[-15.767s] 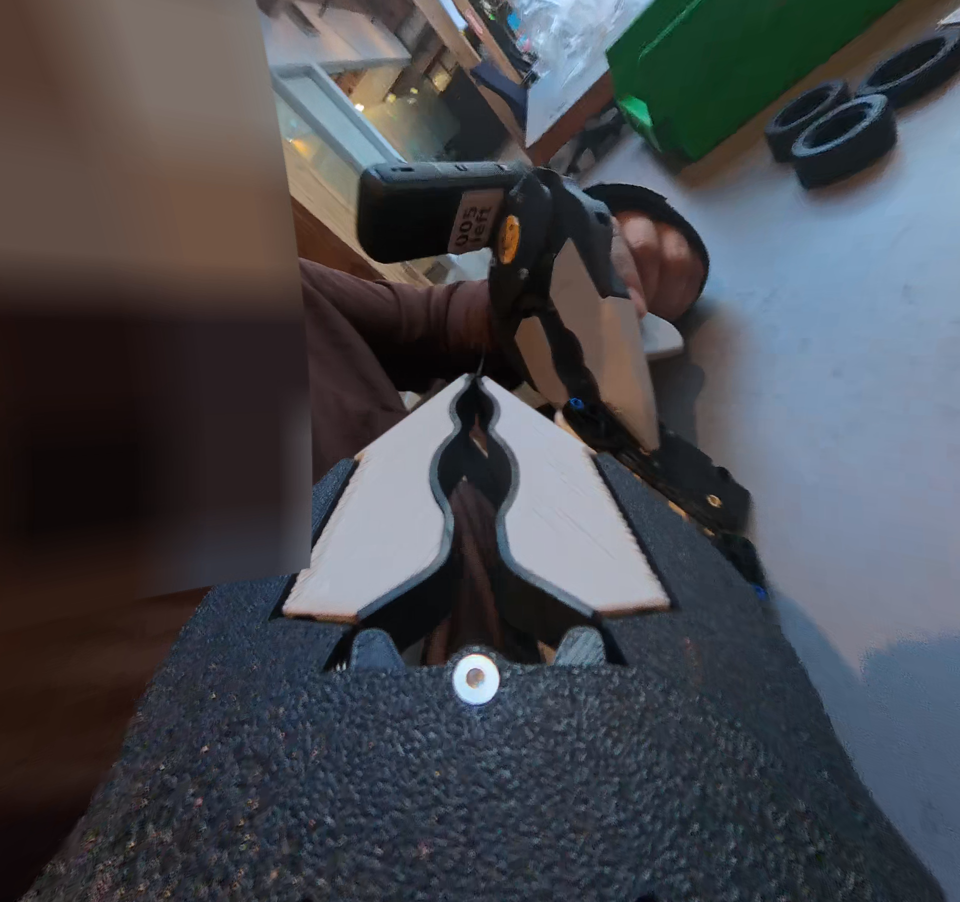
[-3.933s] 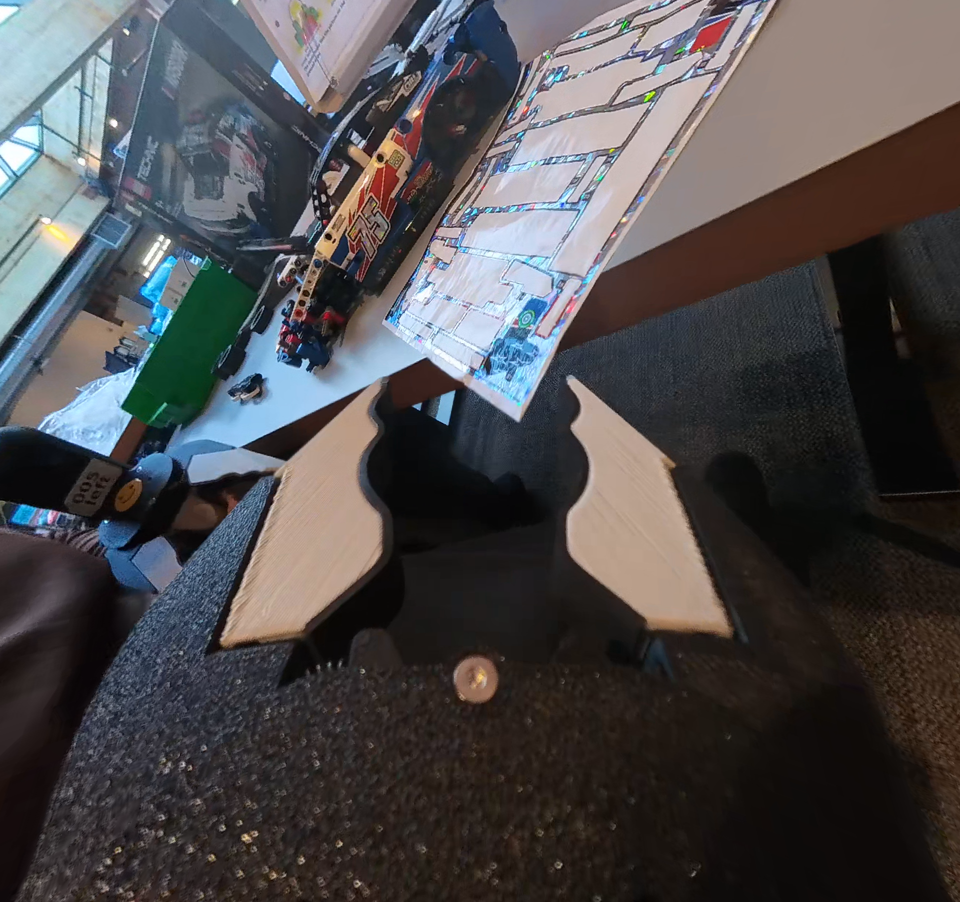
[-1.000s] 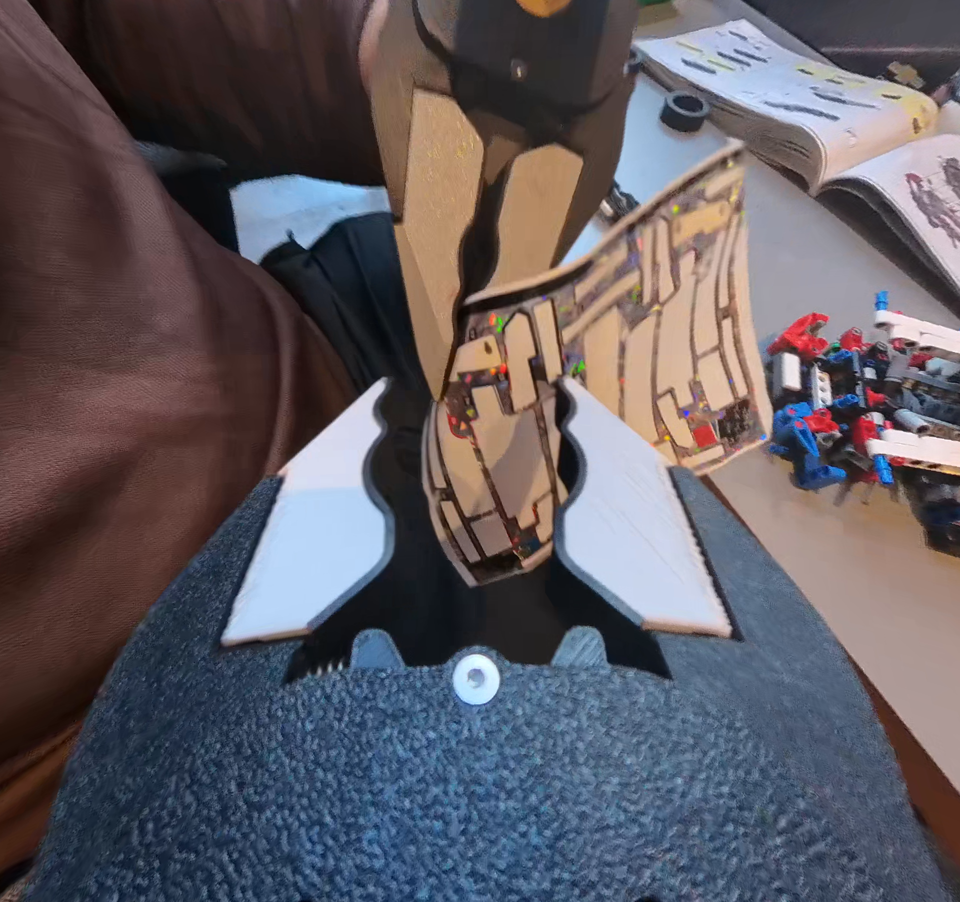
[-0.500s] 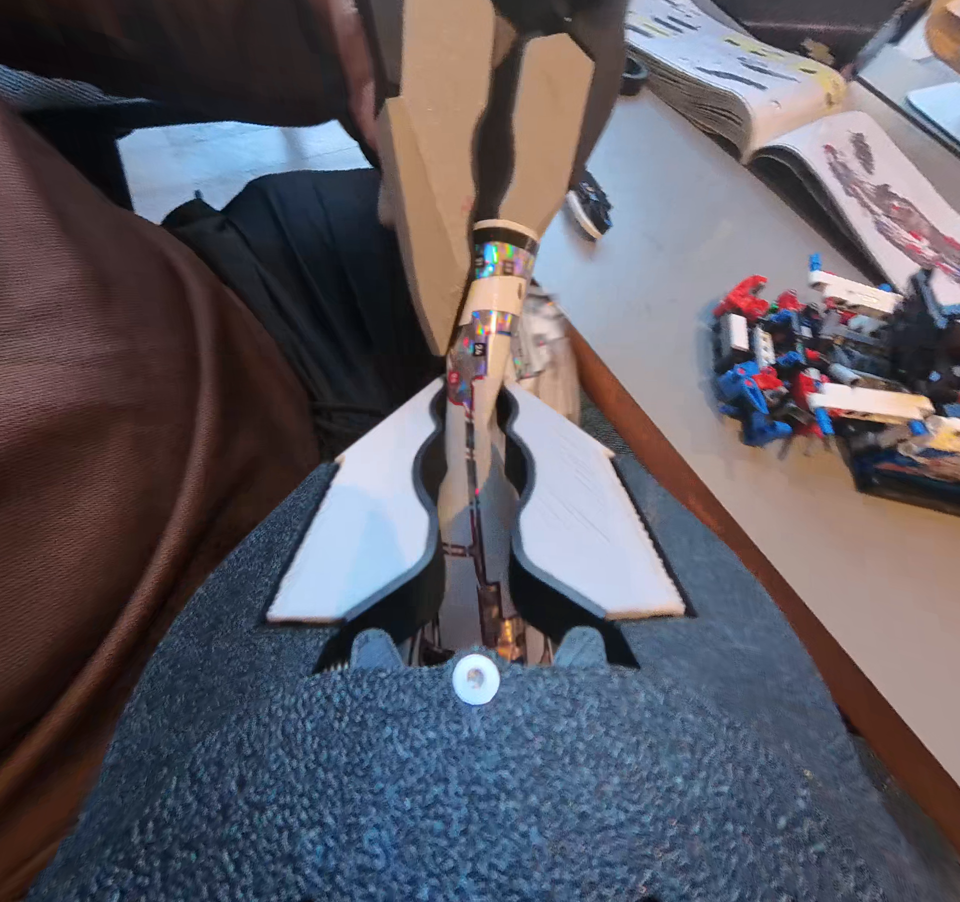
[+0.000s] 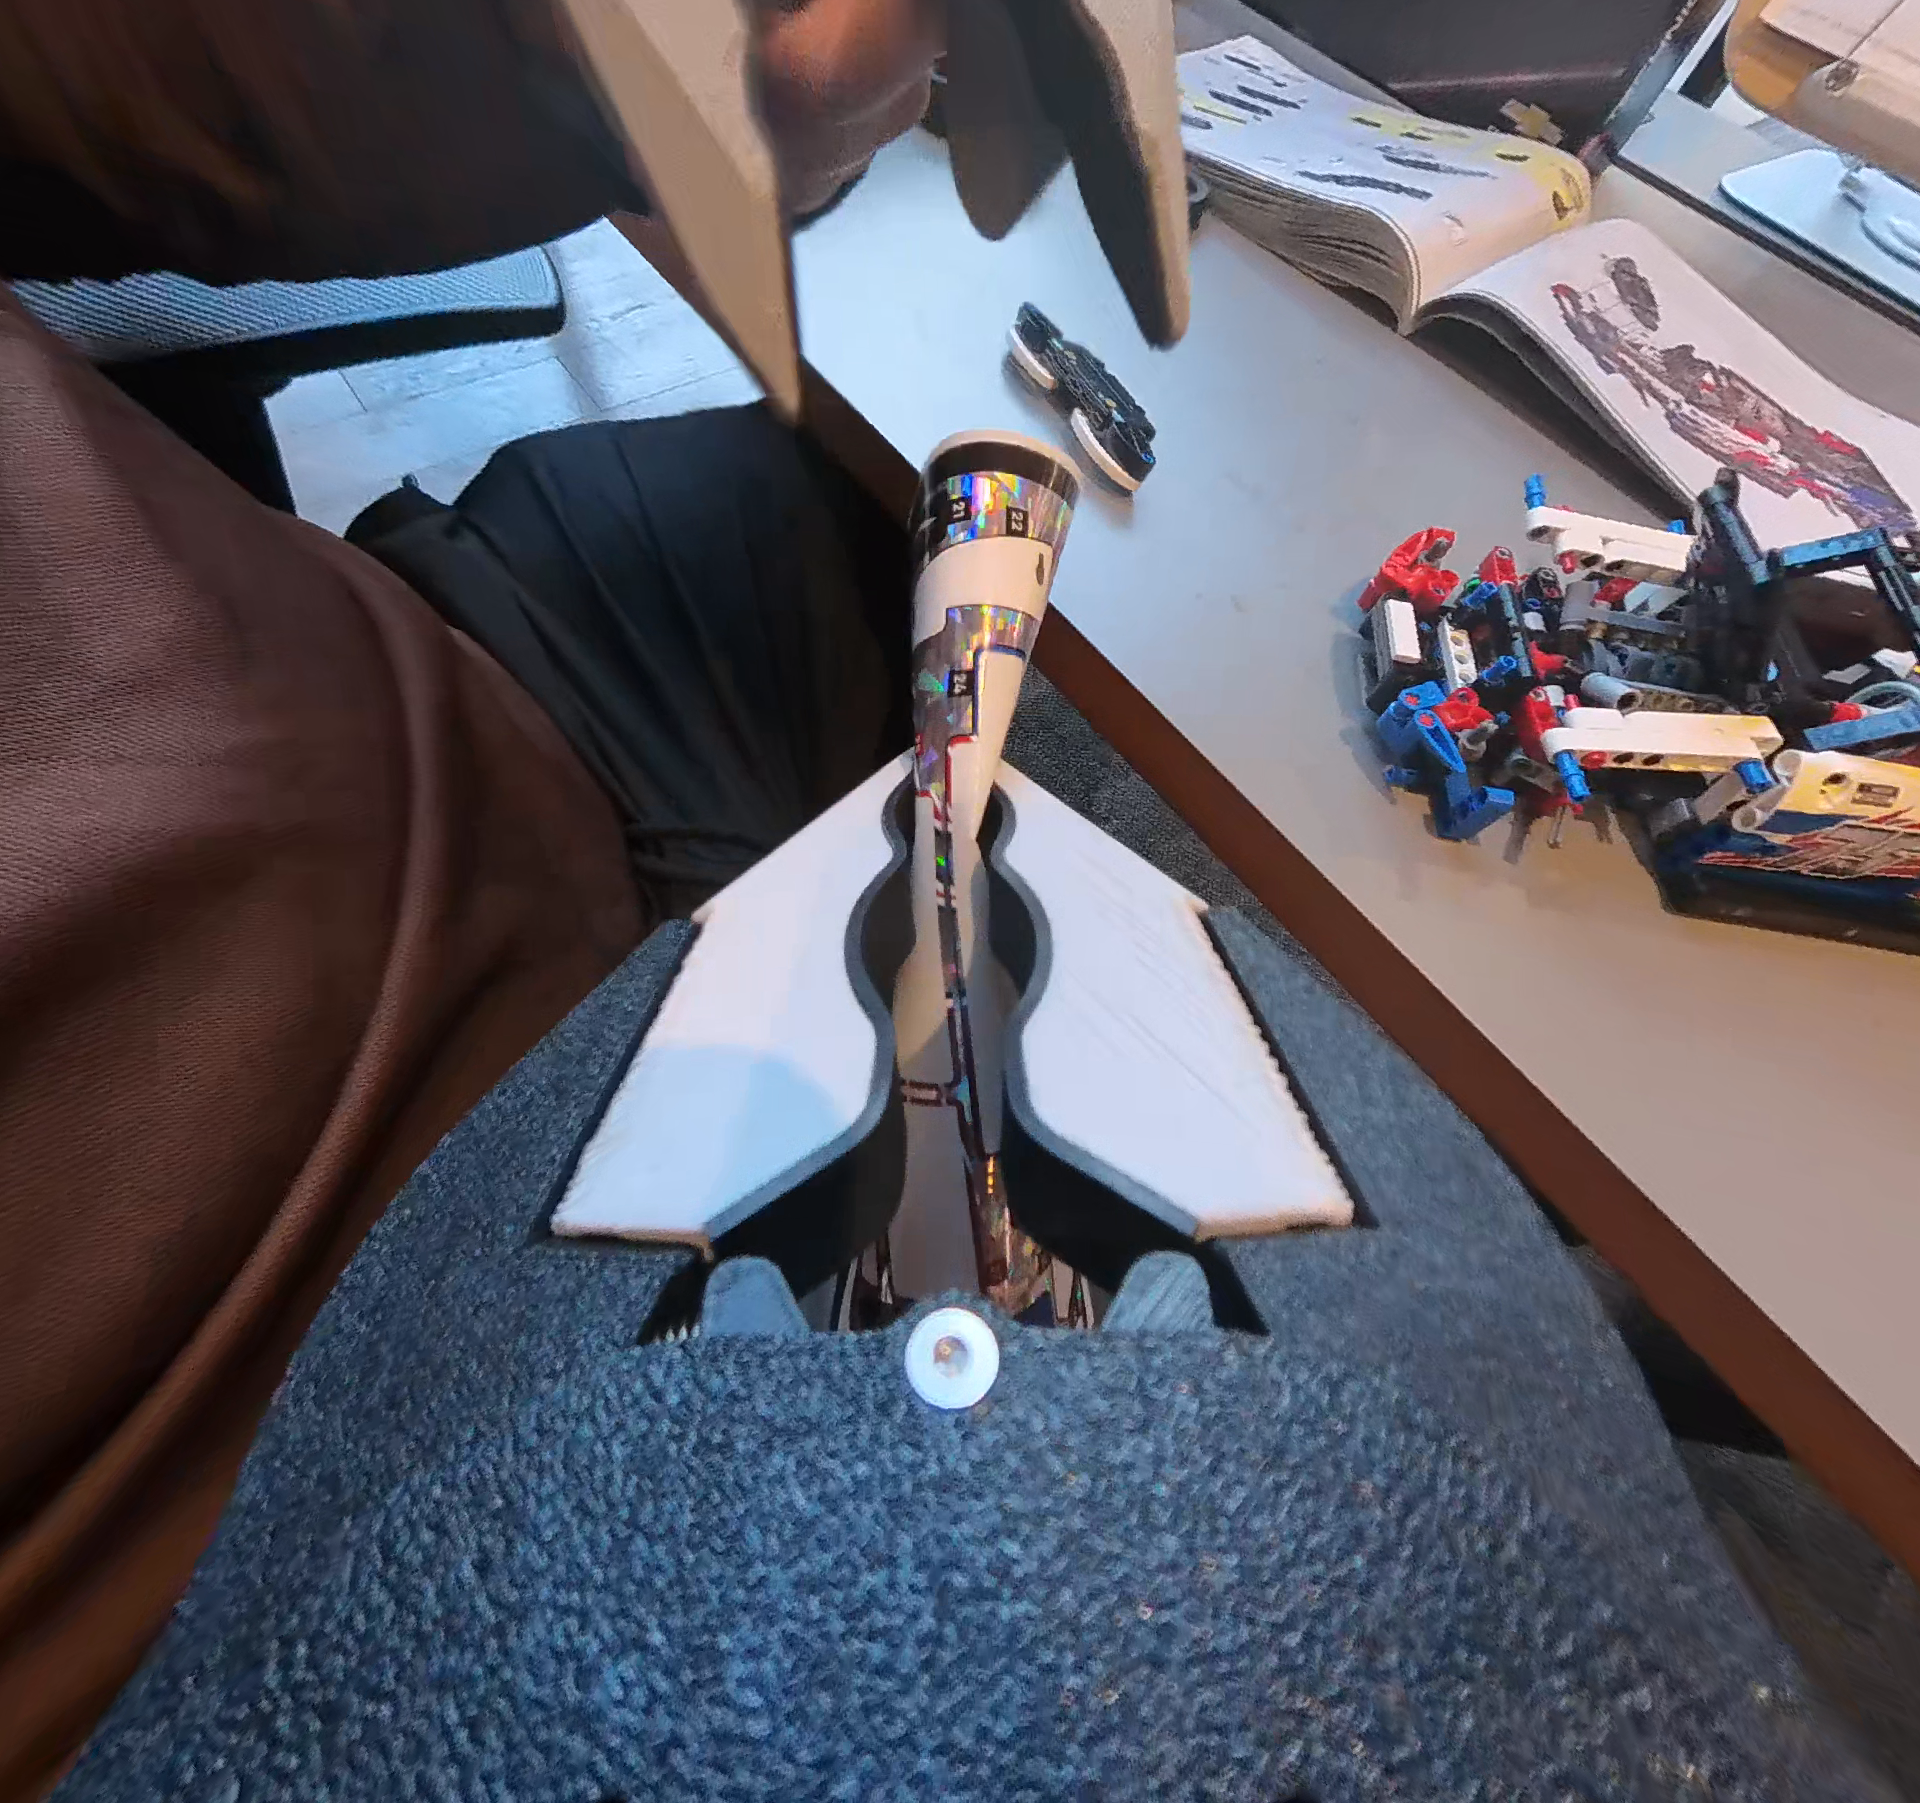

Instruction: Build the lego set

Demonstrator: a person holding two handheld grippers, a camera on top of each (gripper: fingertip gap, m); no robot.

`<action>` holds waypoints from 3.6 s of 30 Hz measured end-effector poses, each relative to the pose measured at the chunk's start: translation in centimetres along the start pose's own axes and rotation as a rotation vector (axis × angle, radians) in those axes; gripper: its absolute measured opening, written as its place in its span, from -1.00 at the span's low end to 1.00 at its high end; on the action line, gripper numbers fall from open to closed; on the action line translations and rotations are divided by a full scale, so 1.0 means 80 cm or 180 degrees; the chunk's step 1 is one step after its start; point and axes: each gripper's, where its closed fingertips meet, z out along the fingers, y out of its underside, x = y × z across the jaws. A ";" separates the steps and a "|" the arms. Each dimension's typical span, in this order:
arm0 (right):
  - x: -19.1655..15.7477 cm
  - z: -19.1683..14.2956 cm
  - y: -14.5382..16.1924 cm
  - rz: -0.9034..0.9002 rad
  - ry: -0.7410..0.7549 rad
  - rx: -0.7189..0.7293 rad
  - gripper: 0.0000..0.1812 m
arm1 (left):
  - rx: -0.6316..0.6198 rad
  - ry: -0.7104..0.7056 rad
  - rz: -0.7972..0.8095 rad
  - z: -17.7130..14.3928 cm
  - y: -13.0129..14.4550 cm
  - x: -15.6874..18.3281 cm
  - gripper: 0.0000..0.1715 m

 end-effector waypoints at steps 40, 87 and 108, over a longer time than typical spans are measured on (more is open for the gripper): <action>-0.085 -0.011 -0.008 0.1175 -0.2099 0.0269 -0.98 | -0.0083 0.0948 0.0873 0.006 0.021 0.075 -0.97; -0.060 -0.013 -0.049 -0.0846 0.0013 0.0335 -0.96 | 0.0029 0.0764 0.0595 0.003 0.008 0.077 -1.00; -0.070 -0.028 -0.055 0.0021 -0.0810 0.0633 -1.00 | 0.0232 0.0904 0.0281 0.001 -0.007 0.085 -1.00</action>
